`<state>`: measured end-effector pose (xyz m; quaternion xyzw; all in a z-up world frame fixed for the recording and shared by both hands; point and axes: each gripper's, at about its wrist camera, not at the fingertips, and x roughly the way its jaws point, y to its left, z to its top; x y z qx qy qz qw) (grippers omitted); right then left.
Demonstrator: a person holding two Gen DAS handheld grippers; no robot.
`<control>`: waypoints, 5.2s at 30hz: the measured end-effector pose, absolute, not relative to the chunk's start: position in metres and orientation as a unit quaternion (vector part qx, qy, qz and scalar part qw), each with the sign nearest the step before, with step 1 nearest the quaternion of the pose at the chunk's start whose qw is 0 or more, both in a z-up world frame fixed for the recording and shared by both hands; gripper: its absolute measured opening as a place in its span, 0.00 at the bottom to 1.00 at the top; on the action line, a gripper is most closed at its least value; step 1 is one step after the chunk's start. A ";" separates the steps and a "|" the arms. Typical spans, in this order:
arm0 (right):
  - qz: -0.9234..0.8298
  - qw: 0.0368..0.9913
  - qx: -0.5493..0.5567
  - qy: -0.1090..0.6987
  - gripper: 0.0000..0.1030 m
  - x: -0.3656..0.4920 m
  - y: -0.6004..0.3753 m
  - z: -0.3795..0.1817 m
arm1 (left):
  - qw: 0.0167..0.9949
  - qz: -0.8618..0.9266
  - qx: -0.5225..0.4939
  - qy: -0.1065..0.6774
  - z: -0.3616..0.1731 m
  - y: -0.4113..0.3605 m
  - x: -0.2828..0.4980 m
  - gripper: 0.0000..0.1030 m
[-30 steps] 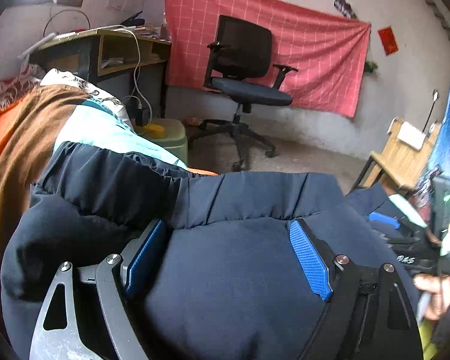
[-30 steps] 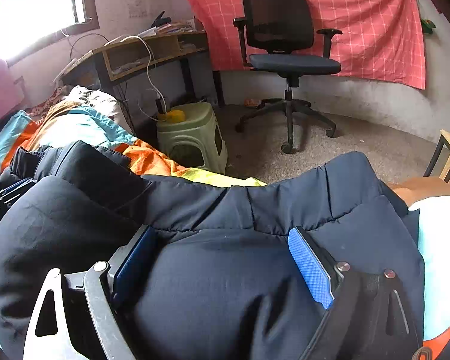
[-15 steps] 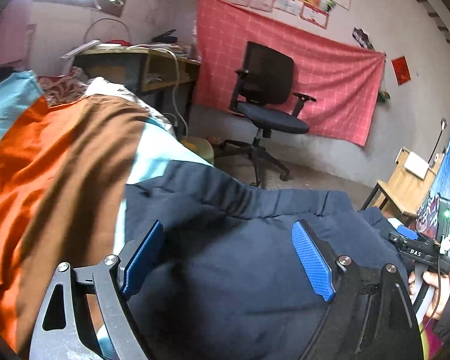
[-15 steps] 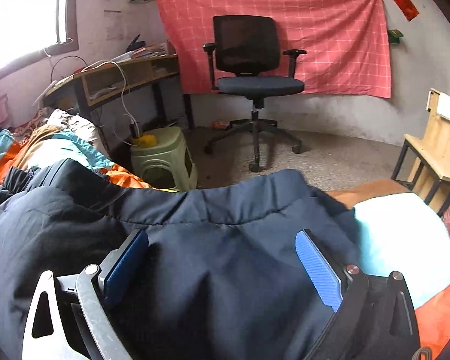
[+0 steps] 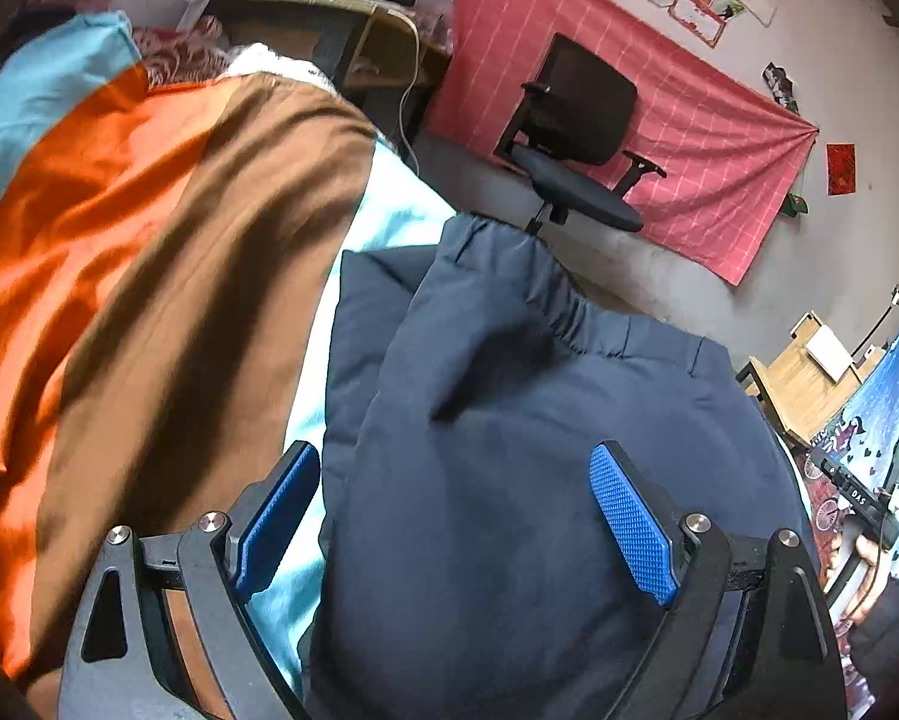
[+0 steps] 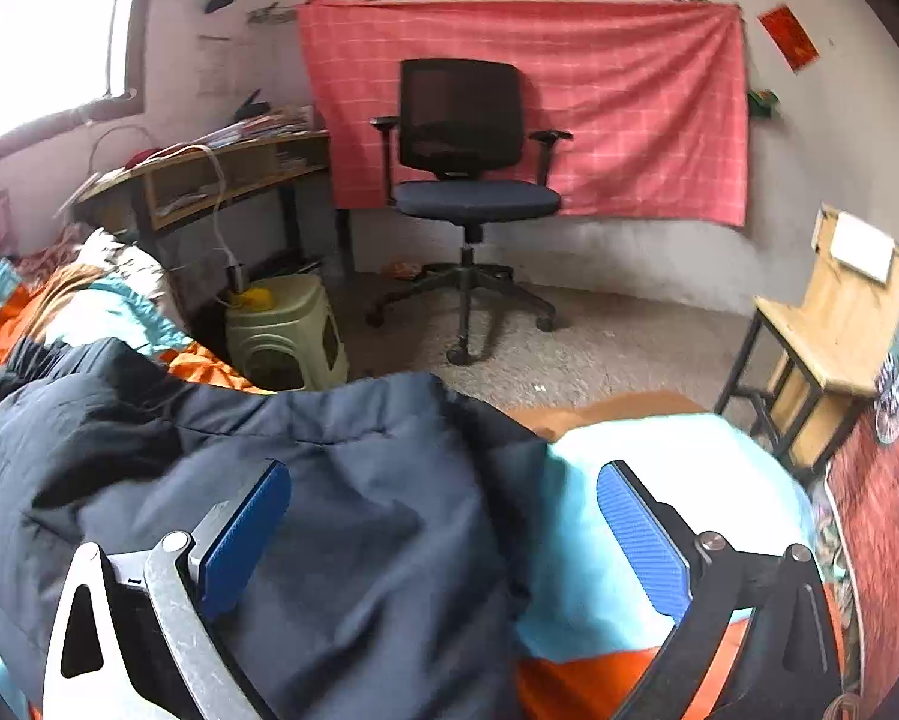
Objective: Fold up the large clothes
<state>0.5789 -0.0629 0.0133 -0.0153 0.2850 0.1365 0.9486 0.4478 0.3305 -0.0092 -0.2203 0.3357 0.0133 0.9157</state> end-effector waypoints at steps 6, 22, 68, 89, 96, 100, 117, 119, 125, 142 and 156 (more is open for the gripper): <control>0.116 0.944 0.004 0.308 1.00 0.587 -0.089 -0.002 | 0.916 0.011 -0.207 0.344 -0.014 0.331 0.449 0.85; 0.247 0.828 0.177 0.471 1.00 0.639 -0.129 -0.079 | 0.885 -0.066 -0.262 0.378 -0.047 0.360 0.469 0.96; 0.235 0.811 0.208 0.494 0.20 0.590 -0.121 -0.032 | 0.895 -0.012 -0.263 0.361 0.020 0.369 0.378 0.18; 0.253 0.852 0.145 0.434 0.16 0.489 -0.097 0.088 | 0.909 -0.026 -0.225 0.350 0.099 0.286 0.324 0.16; 0.259 0.839 0.149 0.455 0.16 0.465 -0.107 0.067 | 0.905 -0.046 -0.184 0.382 0.081 0.272 0.311 0.16; 0.250 0.832 0.151 0.471 0.16 0.458 -0.112 0.045 | 0.905 -0.046 -0.158 0.393 0.062 0.261 0.310 0.16; 0.227 0.838 0.139 0.476 0.17 0.451 -0.117 0.005 | 0.901 -0.034 -0.136 0.410 0.038 0.265 0.316 0.17; 0.224 0.839 0.138 0.476 0.19 0.451 -0.118 0.003 | 0.898 -0.028 -0.141 0.416 0.033 0.267 0.317 0.20; 0.201 0.837 0.129 0.492 0.38 0.455 -0.116 -0.004 | 0.878 -0.006 -0.180 0.444 0.012 0.278 0.320 0.33; 0.170 0.886 0.046 0.430 1.00 0.422 -0.106 0.005 | 0.905 0.144 -0.164 0.365 0.028 0.268 0.289 0.94; 0.158 0.926 0.016 0.342 1.00 0.375 -0.095 0.033 | 0.942 0.162 -0.101 0.276 0.068 0.202 0.244 0.98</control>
